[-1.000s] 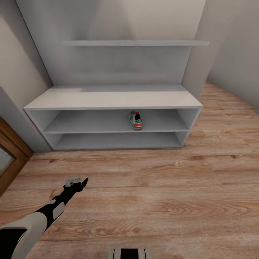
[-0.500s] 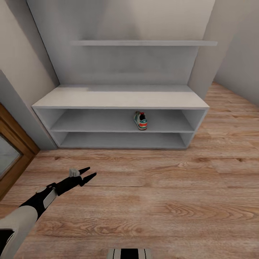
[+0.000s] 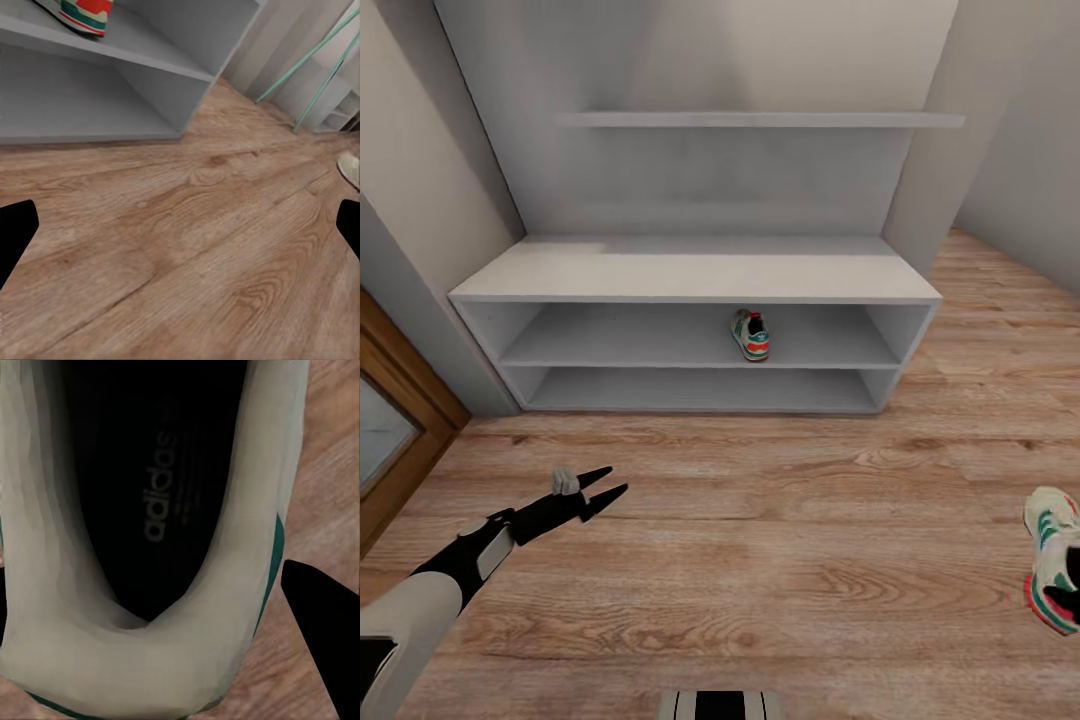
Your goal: Pick up the two gym shoes and the two sandals from the corridor floor and place them onto the hallstand (shoe rack) in the corridor, making sure they are on the rack and not on the floor. Arrange them so the two gym shoes are next to each other and the two sandals are next to each other.
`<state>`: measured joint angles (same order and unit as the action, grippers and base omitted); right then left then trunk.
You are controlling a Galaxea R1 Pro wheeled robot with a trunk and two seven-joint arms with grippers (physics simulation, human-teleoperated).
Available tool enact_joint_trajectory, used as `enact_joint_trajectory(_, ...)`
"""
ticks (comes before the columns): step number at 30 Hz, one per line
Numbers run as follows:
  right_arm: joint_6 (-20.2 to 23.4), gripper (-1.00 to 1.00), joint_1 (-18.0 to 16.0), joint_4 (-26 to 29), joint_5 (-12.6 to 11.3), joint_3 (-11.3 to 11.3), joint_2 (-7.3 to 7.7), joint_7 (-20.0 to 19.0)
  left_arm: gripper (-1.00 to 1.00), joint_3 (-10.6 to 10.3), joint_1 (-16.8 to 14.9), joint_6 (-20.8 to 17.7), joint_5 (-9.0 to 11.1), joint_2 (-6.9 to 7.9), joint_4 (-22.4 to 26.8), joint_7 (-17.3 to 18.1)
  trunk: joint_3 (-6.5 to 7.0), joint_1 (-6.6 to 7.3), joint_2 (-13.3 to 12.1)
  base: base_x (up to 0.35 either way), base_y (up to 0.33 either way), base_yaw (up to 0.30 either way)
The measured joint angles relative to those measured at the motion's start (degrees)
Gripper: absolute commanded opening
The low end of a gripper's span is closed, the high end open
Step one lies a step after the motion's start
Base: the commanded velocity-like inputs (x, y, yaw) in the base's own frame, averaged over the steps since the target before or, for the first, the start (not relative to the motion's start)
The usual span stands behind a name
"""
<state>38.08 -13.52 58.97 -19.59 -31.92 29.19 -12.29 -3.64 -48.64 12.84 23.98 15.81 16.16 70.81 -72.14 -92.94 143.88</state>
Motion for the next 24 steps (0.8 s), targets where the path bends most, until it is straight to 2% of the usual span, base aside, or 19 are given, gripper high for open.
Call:
enact_joint_trajectory(1, 0.10, -1.00, 0.05, 0.01, -0.98, 6.97, -5.36, 0.04, 1.00, -0.01, -0.02, 0.01, -0.01, 0.09, -0.03, 0.01, -0.01, -0.01, 0.00, 0.000, 0.000, 0.000)
enact_joint_trajectory(2, 0.18, -1.00, 0.04, 0.04, -1.55, 15.44, -9.53, 0.20, 1.00, -0.02, -0.02, 0.01, -0.02, 0.23, -0.05, 0.04, 0.00, -0.01, -0.01, 0.000, 0.000, 0.000)
enact_joint_trajectory(3, 0.22, -1.00, 0.03, 0.05, -1.62, 19.92, -10.03, 0.29, 1.00, -0.02, -0.02, 0.01, -0.03, 0.33, -0.05, 0.05, 0.00, -0.01, 0.00, 0.000, 0.000, 0.000)
enact_joint_trajectory(4, 0.19, -1.00, 0.02, 0.03, -1.16, 20.60, -10.84, 0.31, 1.00, -0.02, -0.02, 0.00, -0.02, 0.41, -0.04, 0.06, 0.00, -0.01, 0.00, 0.000, 0.000, 0.000)
enact_joint_trajectory(6, 0.45, -1.00, -0.27, 0.01, -1.77, 26.50, -13.09, 0.38, 1.00, -0.02, -0.02, 0.00, -0.03, 0.64, -0.05, 0.07, 0.00, -0.01, 0.00, 0.000, 0.000, 0.000)
enact_joint_trajectory(9, 0.56, -1.00, -0.95, -0.04, -1.18, 29.11, -15.82, 1.41, 1.00, -0.02, -0.02, 0.00, -0.01, 0.92, -0.05, 0.11, 0.00, -0.01, 0.00, 0.000, 0.000, 0.000)
enact_joint_trajectory(10, 0.62, -1.00, -2.10, -0.04, -1.42, 29.85, -17.34, 3.08, 1.00, -0.02, -0.02, 0.01, 0.00, 1.01, -0.05, 0.13, 0.00, -0.01, 0.00, 0.000, 0.000, 0.000)
enact_joint_trajectory(11, 0.61, -1.00, -2.89, -0.06, -0.96, 30.13, -18.22, 4.34, 1.00, -0.02, -0.02, 0.00, -0.01, 1.05, -0.05, 0.14, 0.00, 0.00, 0.00, 0.000, 0.000, 0.000)
enact_joint_trajectory(12, 0.62, -1.00, -4.46, -0.16, -0.64, 30.58, -19.90, 7.24, 1.00, -0.03, -0.02, 0.01, 0.01, 1.13, -0.05, 0.14, 0.00, 0.00, 0.00, 0.000, 0.000, 0.000)
enact_joint_trajectory(14, 0.65, -1.00, -5.99, -0.29, 0.47, 30.86, -21.73, 10.48, 1.00, -0.04, -0.02, 0.00, 0.00, 1.19, -0.05, 0.15, 0.00, 0.00, 0.00, 0.000, 0.000, 0.000)
enact_joint_trajectory(16, 0.74, -1.00, -7.89, -0.42, 2.73, 31.09, -25.17, 15.90, 1.00, -0.03, -0.02, 0.01, -0.02, 1.24, -0.05, 0.16, 0.00, 0.00, 0.00, 0.000, 0.000, 0.000)
enact_joint_trajectory(18, 0.76, -1.00, -9.46, -0.45, 4.31, 31.17, -27.44, 18.98, 1.00, -0.02, -0.02, 0.01, 0.00, 1.26, -0.05, 0.16, 0.00, 0.00, 0.00, 0.000, 0.000, 0.000)
enact_joint_trajectory(20, 0.77, -1.00, -11.24, -0.55, 5.84, 31.23, -29.03, 20.81, 1.00, -0.03, -0.02, 0.01, -0.01, 1.27, -0.05, 0.16, 0.01, 0.00, 0.00, 0.000, 0.000, 0.000)
enact_joint_trajectory(24, 0.84, -1.00, -13.41, -0.87, 7.89, 31.35, -30.28, 22.40, 1.00, -0.02, -0.01, 0.00, -0.01, 1.28, -0.02, 0.16, 0.00, 0.00, 0.00, 0.000, 0.000, 0.000)
